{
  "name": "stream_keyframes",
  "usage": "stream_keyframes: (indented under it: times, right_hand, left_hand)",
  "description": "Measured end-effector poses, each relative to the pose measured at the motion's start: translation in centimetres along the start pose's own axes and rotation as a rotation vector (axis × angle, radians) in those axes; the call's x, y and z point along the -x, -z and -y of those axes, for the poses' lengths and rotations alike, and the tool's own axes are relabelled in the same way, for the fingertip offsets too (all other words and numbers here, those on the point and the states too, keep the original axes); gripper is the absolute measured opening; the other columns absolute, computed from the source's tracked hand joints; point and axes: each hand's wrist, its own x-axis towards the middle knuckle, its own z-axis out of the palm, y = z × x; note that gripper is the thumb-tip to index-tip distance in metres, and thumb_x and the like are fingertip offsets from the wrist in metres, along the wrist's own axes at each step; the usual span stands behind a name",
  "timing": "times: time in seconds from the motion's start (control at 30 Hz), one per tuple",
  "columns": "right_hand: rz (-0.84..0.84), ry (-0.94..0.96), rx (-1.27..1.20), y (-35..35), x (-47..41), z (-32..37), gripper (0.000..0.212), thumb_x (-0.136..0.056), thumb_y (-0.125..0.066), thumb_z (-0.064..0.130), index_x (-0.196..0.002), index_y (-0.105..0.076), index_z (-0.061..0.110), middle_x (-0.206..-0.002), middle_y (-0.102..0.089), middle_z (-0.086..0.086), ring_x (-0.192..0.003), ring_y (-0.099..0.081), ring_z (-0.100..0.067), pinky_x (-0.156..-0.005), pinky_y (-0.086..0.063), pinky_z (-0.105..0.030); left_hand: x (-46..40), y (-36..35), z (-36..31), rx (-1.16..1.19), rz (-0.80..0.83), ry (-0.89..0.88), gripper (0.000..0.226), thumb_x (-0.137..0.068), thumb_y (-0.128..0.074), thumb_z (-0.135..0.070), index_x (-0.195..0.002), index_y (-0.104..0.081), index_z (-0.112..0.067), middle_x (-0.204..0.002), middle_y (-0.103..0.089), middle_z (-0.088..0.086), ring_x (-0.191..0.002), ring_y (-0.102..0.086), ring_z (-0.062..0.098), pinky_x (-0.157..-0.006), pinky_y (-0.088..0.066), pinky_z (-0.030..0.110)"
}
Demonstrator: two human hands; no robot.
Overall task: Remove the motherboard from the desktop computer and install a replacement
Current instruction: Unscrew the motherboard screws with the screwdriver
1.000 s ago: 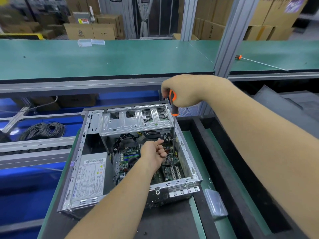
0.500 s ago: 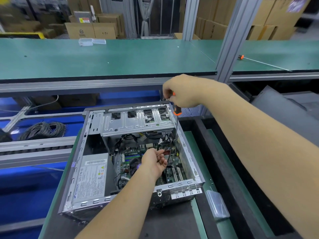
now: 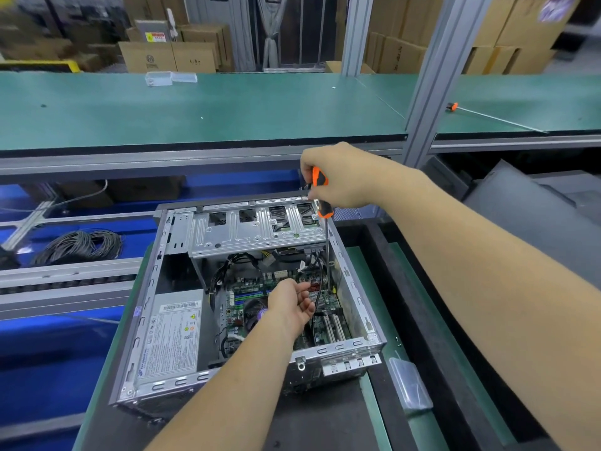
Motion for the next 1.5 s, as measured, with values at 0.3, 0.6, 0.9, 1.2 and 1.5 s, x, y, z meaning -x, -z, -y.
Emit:
stream_keyframes:
  times: [0.3, 0.6, 0.9, 1.2, 1.5]
  right_hand:
    - [-0.078, -0.035, -0.045, 2.9, 1.0, 0.3, 0.013, -0.093, -0.064, 0.020, -0.098, -0.053, 0.016, -0.075, -0.056, 0.010, -0.053, -0.061, -0.008, -0.047, -0.048, -0.025]
    - [-0.229, -0.021, -0.212, 7.3, 1.6, 1.5, 0.020, -0.095, -0.061, 0.019, -0.105, -0.045, 0.013, -0.081, -0.061, -0.005, -0.048, -0.067, -0.014, -0.044, -0.056, -0.029]
    - [-0.291, -0.019, -0.281, 8.6, 1.9, 2.3, 0.023, -0.096, -0.060, 0.019, -0.112, -0.046, 0.010, -0.085, -0.059, -0.007, -0.051, -0.069, -0.020, -0.045, -0.057, -0.031]
    - [-0.363, -0.062, -0.246, 8.7, 1.8, 2.1, 0.021, -0.095, -0.060, 0.023, -0.109, -0.048, 0.014, -0.088, -0.059, -0.006, -0.050, -0.067, -0.018, -0.043, -0.056, -0.028]
    - [-0.471, -0.054, -0.205, 6.9, 1.9, 2.2, 0.026, -0.095, -0.060, 0.027, -0.112, -0.047, 0.012, -0.087, -0.054, -0.004, -0.075, -0.063, -0.028, -0.067, -0.059, -0.044]
  left_hand:
    - [0.0, -0.3, 0.0, -0.127, -0.046, -0.049, 0.024, -0.093, -0.040, 0.002, -0.092, -0.065, 0.003, -0.068, -0.047, 0.007, -0.057, -0.040, 0.016, -0.056, -0.045, 0.028]
    - [-1.0, -0.9, 0.6, -0.429, -0.093, -0.121, 0.036, -0.105, -0.034, -0.023, -0.102, -0.058, 0.003, -0.068, -0.046, 0.009, -0.052, -0.038, 0.018, -0.048, -0.040, 0.028]
    - [0.1, -0.6, 0.5, -0.178, 0.017, 0.080, 0.041, -0.108, -0.032, -0.026, -0.089, -0.057, 0.000, -0.070, -0.045, 0.009, -0.056, -0.033, 0.016, -0.051, -0.032, 0.027]
    - [0.6, -0.5, 0.2, -0.125, 0.096, 0.179, 0.038, -0.106, -0.030, -0.017, -0.068, -0.033, -0.017, -0.053, -0.025, -0.004, -0.041, -0.016, 0.010, -0.037, -0.017, 0.021]
    - [1.4, 1.0, -2.7, -0.192, -0.042, -0.121, 0.020, -0.092, -0.039, -0.001, -0.082, -0.057, 0.000, -0.062, -0.042, 0.003, -0.048, -0.027, 0.012, -0.038, -0.025, 0.023]
